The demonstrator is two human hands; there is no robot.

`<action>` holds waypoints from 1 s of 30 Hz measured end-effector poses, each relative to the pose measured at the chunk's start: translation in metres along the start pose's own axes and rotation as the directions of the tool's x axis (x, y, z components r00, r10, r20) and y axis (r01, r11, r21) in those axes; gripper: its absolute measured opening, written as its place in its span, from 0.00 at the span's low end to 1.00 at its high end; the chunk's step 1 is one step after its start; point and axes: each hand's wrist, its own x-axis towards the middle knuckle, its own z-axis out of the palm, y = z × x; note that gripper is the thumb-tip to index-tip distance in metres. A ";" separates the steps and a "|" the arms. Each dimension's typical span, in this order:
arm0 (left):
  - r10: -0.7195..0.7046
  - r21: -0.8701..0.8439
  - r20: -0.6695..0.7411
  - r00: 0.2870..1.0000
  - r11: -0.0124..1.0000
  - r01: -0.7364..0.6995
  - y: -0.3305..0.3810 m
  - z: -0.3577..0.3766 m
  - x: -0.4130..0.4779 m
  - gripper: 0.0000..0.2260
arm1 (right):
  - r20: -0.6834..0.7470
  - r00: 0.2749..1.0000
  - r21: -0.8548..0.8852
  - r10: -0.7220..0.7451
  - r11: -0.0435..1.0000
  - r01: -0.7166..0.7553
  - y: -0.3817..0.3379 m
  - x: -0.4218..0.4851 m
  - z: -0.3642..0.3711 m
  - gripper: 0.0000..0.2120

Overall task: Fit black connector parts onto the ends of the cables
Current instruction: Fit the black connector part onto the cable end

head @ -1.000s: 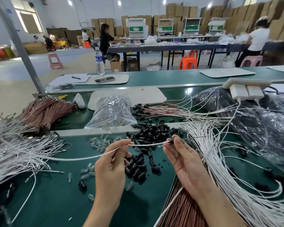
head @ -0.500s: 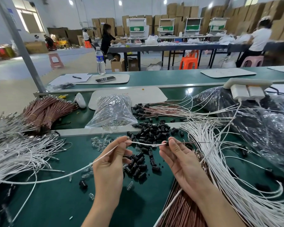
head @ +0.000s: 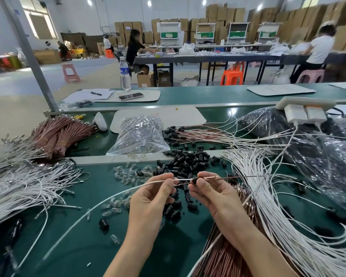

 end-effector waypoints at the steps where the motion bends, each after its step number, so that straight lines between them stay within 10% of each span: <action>1: -0.005 0.002 0.007 1.000 1.000 0.005 0.000 0.000 -0.001 0.09 | 0.003 1.000 -0.013 -0.004 1.000 0.004 0.001 0.000 0.000 0.12; 12: -0.096 -0.045 0.148 0.984 0.994 0.103 -0.002 0.011 -0.007 0.09 | 0.072 0.993 -0.353 -0.097 0.928 0.117 0.005 -0.006 0.002 0.12; 30: -0.048 -0.034 -0.029 0.998 0.998 0.047 -0.002 0.004 0.000 0.08 | -0.026 0.995 -0.266 -0.094 0.960 0.084 0.004 0.000 -0.003 0.18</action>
